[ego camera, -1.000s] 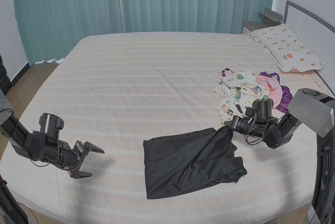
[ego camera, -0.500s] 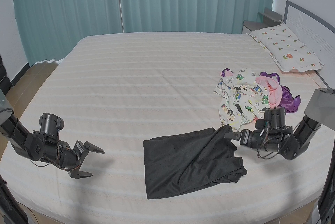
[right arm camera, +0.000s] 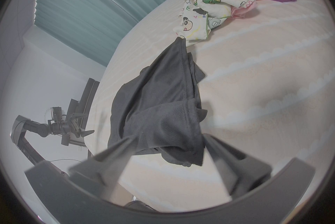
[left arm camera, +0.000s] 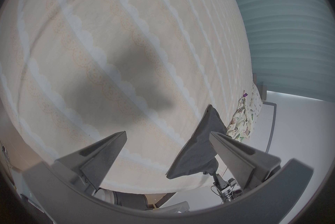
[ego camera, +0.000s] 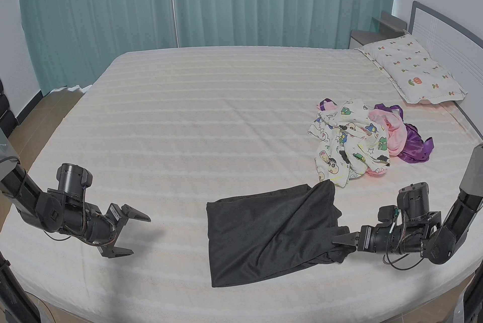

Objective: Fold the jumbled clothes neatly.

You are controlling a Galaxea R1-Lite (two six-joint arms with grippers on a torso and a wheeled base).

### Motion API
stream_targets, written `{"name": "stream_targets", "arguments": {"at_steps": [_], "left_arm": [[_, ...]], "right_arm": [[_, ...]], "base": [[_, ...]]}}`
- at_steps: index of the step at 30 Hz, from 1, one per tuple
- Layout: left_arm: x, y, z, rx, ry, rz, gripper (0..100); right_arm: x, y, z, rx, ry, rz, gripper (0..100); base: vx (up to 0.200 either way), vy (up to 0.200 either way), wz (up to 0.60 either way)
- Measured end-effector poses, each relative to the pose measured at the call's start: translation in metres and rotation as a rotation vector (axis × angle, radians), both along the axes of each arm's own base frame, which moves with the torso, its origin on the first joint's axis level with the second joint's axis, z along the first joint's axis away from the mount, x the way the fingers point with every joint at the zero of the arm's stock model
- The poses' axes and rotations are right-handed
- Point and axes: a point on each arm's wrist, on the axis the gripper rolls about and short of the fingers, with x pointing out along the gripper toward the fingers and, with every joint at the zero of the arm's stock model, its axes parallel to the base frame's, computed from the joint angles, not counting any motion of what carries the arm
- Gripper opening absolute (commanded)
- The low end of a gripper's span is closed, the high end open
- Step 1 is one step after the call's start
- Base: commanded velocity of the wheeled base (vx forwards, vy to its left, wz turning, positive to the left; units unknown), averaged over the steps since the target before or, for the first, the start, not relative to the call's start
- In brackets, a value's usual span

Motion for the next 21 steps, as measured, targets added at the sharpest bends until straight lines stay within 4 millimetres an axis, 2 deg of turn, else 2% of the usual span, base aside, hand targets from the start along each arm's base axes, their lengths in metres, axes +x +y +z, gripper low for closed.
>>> {"name": "stream_targets", "arguments": {"at_steps": [6,21], "left_arm": [[0.0,0.0,0.0,-0.001,0.0,0.0,100],[0.0,0.0,0.0,0.0,0.001,0.0,100]], "right_arm": [[-0.006,0.0,-0.004,-0.014,0.024,0.002,0],[-0.043,-0.015,-0.006,-0.072,0.071,0.028,0]], "base": [[0.0,0.0,0.0],[0.0,0.0,0.0]]}}
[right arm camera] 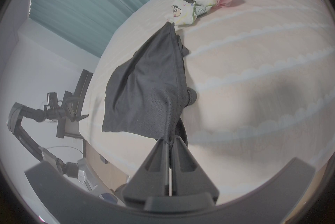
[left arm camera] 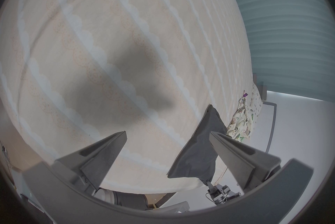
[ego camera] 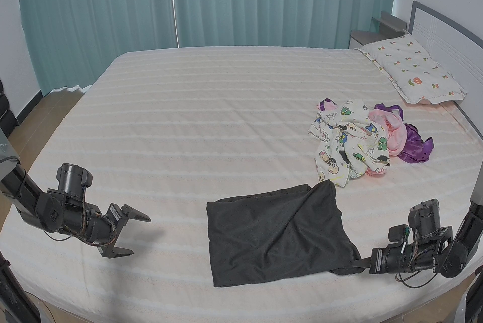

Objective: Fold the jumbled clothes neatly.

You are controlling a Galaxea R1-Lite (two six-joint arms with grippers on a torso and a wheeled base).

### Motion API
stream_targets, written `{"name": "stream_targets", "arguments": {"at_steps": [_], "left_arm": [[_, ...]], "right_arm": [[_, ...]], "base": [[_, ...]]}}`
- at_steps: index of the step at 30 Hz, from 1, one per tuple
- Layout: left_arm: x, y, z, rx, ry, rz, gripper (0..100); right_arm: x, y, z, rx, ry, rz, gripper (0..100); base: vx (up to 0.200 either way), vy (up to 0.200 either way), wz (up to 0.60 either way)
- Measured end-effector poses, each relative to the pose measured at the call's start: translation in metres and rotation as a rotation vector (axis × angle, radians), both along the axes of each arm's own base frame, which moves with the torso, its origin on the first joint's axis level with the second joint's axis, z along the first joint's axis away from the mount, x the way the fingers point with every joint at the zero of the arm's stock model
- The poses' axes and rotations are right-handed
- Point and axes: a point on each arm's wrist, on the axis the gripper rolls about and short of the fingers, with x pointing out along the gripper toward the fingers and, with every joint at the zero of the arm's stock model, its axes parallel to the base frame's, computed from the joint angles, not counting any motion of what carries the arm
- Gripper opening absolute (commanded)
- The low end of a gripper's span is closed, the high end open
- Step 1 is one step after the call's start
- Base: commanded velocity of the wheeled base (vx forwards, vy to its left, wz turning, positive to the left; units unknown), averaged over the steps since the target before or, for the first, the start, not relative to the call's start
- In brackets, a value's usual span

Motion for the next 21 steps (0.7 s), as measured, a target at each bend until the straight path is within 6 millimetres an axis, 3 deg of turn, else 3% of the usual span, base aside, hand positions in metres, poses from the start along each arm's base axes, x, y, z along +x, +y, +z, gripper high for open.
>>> {"name": "stream_targets", "arguments": {"at_steps": [9,10,21], "left_arm": [[0.0,0.0,0.0,0.0,0.0,0.0,100],[0.0,0.0,0.0,0.001,0.0,0.0,100],[0.0,0.0,0.0,0.001,-0.001,0.0,100]], "right_arm": [[-0.009,-0.008,-0.005,-0.046,0.014,0.018,0],[-0.009,-0.009,-0.006,-0.053,0.015,0.022,100],[0.003,-0.013,0.003,-0.016,-0.095,-0.018,100]], "base": [[0.0,0.0,0.0],[0.0,0.0,0.0],[0.0,0.0,0.0]]}}
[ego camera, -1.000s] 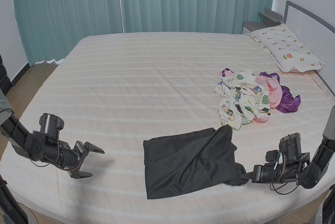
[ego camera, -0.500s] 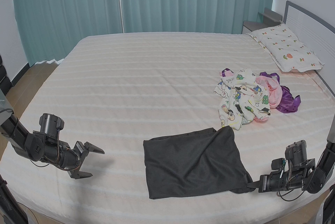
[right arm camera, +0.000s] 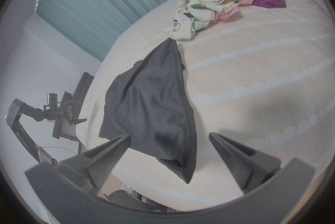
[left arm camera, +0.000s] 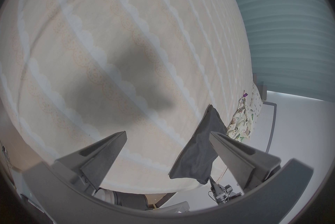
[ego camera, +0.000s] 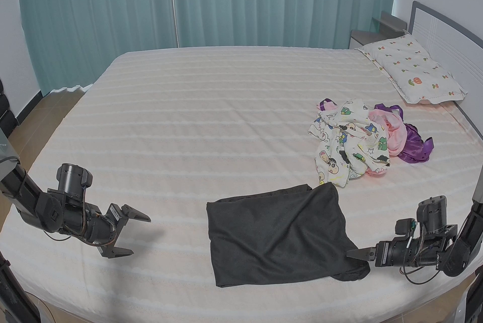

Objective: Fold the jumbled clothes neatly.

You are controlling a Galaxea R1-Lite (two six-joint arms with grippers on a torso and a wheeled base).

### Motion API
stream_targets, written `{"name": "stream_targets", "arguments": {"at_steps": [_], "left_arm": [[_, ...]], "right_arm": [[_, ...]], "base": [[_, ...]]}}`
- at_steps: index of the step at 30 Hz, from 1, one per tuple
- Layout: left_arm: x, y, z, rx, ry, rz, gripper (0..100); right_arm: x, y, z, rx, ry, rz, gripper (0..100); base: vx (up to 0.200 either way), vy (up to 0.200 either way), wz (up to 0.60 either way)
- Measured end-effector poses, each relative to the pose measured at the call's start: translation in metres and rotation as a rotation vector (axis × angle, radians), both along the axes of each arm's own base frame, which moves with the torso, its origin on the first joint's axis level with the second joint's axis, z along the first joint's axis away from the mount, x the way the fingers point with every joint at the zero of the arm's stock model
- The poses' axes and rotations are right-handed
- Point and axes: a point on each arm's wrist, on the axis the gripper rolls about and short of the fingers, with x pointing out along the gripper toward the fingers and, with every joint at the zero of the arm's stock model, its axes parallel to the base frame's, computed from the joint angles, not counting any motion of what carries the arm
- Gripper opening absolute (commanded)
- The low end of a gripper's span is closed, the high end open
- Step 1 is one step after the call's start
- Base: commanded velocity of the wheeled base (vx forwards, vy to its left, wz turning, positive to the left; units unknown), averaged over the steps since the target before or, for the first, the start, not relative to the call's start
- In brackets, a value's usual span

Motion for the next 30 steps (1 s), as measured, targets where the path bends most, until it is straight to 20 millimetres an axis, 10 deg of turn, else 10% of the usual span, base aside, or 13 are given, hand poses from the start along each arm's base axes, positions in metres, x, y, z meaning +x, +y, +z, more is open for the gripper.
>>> {"name": "stream_targets", "arguments": {"at_steps": [10,11,28,29,30], "left_arm": [[0.0,0.0,0.0,0.0,0.0,0.001,100],[0.0,0.0,0.0,0.0,0.0,0.001,100],[0.0,0.0,0.0,0.001,0.002,0.002,100],[0.0,0.0,0.0,0.001,0.002,0.002,100],[0.0,0.0,0.0,0.001,0.002,0.001,100]], "right_arm": [[0.018,0.007,-0.002,0.092,0.034,-0.062,100],[0.02,0.008,-0.004,0.094,0.037,-0.062,0],[0.032,0.01,-0.024,0.09,0.059,-0.085,0],[0.032,0.01,-0.024,0.091,0.055,-0.086,100],[0.031,0.01,-0.024,0.09,0.051,-0.087,100]], "base": [[0.0,0.0,0.0],[0.0,0.0,0.0],[0.0,0.0,0.0],[0.0,0.0,0.0],[0.0,0.0,0.0]]}}
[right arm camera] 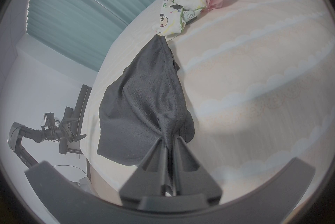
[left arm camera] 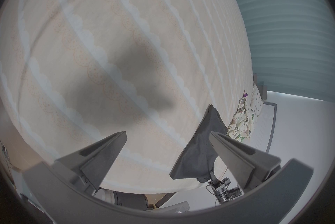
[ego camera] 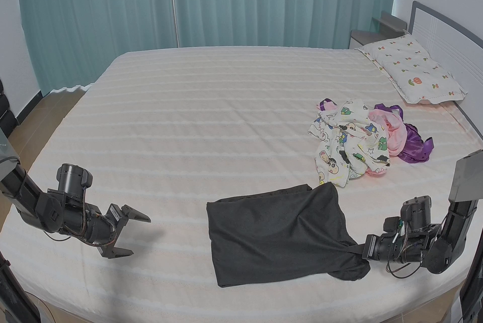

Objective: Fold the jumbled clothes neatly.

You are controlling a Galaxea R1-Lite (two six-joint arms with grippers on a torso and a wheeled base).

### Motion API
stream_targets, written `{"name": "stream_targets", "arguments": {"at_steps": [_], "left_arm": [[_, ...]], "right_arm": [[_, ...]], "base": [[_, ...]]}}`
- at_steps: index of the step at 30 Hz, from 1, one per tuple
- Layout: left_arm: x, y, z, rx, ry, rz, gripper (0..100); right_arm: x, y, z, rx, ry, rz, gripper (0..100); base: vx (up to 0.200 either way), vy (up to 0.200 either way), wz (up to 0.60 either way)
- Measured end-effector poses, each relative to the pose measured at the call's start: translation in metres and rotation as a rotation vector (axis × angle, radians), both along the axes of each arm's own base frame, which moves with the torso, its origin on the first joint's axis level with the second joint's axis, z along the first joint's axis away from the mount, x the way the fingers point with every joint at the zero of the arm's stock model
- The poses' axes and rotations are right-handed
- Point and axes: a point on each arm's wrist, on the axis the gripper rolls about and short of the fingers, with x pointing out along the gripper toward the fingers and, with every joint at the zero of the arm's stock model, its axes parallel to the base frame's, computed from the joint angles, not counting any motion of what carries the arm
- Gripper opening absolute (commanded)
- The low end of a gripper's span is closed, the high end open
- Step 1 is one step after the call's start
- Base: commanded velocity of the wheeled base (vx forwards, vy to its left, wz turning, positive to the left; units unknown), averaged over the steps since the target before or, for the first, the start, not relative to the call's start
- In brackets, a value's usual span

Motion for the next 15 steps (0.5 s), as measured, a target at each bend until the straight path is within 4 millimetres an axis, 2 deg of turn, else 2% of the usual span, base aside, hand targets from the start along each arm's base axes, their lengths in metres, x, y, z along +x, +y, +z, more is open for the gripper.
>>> {"name": "stream_targets", "arguments": {"at_steps": [6,10,15], "left_arm": [[0.0,0.0,0.0,0.001,0.0,0.001,100],[0.0,0.0,0.0,0.002,0.0,0.001,100],[0.0,0.0,0.0,0.002,0.0,0.001,100]], "right_arm": [[0.003,0.001,0.001,0.004,-0.024,-0.001,100],[0.015,0.001,0.008,0.014,-0.089,-0.017,100],[0.042,0.004,0.017,0.012,-0.164,-0.047,100]], "base": [[0.0,0.0,0.0],[0.0,0.0,0.0],[0.0,0.0,0.0]]}}
